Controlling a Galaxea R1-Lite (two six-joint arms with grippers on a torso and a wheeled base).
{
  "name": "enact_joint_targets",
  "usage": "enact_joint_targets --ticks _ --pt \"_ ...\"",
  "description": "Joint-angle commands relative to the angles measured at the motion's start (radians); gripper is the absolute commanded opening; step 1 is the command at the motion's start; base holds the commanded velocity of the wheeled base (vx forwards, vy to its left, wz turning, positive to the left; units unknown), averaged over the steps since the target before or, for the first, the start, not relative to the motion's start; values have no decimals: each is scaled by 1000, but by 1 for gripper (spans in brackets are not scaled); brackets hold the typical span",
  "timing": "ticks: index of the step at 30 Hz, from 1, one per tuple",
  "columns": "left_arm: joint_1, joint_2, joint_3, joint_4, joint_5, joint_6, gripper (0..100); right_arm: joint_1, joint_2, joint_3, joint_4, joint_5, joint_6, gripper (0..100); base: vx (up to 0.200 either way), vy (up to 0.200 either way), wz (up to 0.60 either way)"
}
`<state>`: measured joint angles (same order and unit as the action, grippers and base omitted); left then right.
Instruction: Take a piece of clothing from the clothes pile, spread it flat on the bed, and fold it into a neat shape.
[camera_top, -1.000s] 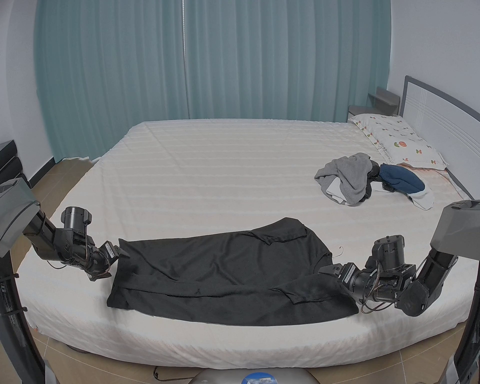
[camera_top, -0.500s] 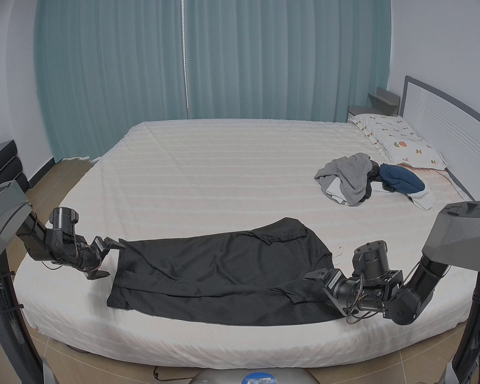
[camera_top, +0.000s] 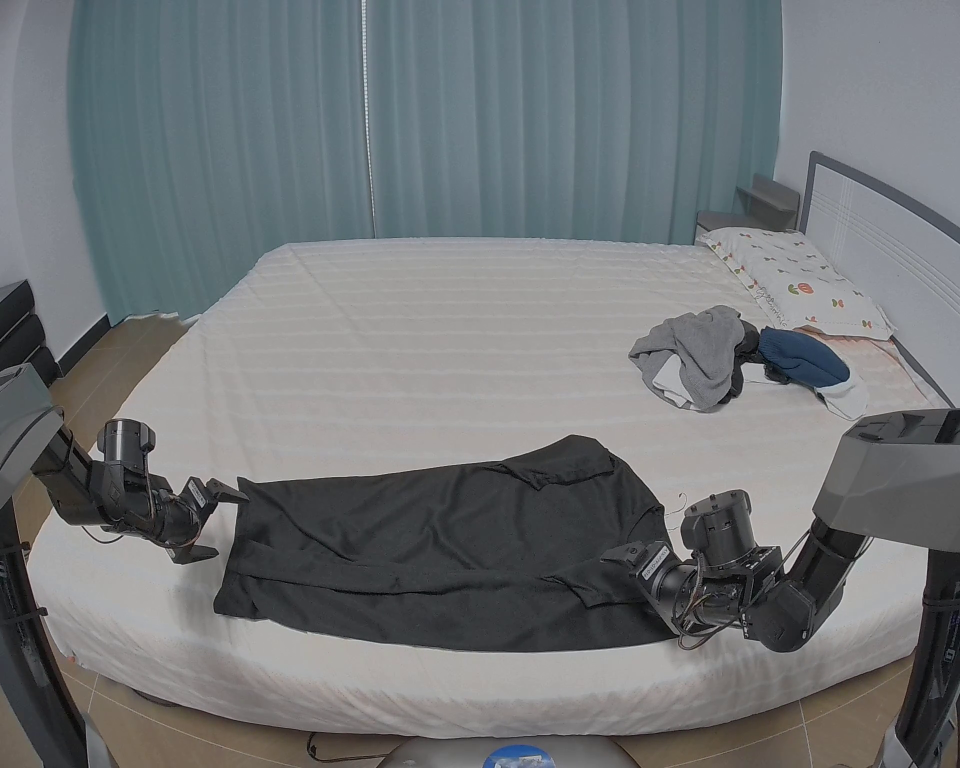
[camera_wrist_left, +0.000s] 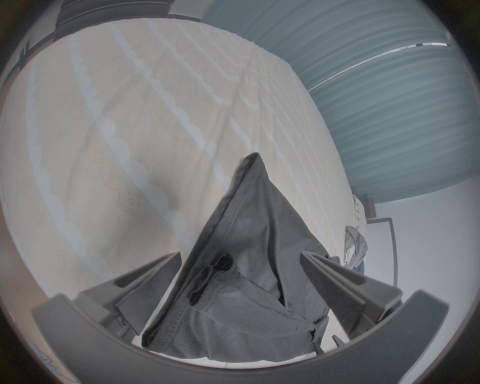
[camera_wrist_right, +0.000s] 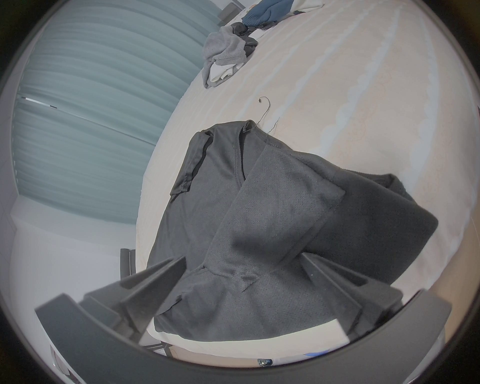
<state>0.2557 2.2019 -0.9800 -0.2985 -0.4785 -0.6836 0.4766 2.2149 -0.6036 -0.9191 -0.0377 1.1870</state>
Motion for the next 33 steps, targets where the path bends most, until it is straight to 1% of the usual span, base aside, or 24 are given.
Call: enact_joint_targets --ticks 1,3,7,12,19,25,30,31,33 --pt "0 1 0 -1 0 -1 100 -1 11 -5 0 -5 6 0 0 0 0" --pt "0 2 0 -1 0 1 100 0 3 2 9 -18 5 0 0 0 0" --pt "0 2 0 -1 1 3 100 4 -14 4 52 -21 5 0 0 0 0" --pt "-1 2 1 -1 1 4 100 5 -95 8 123 -19 3 0 0 0 0" --pt "-1 2 1 -1 3 4 100 51 -198 44 226 -19 3 0 0 0 0" --pt "-1 2 1 -1 3 4 100 66 -182 74 230 -18 -12 0 0 0 0" --pt "-1 2 1 -1 3 6 100 45 -161 59 223 -8 -21 0 0 0 0" --pt "-1 2 1 -1 3 7 100 45 -156 58 223 -7 -23 100 0 0 0" --pt "-1 2 1 -1 3 12 100 46 -133 42 217 -8 -29 100 0 0 0"
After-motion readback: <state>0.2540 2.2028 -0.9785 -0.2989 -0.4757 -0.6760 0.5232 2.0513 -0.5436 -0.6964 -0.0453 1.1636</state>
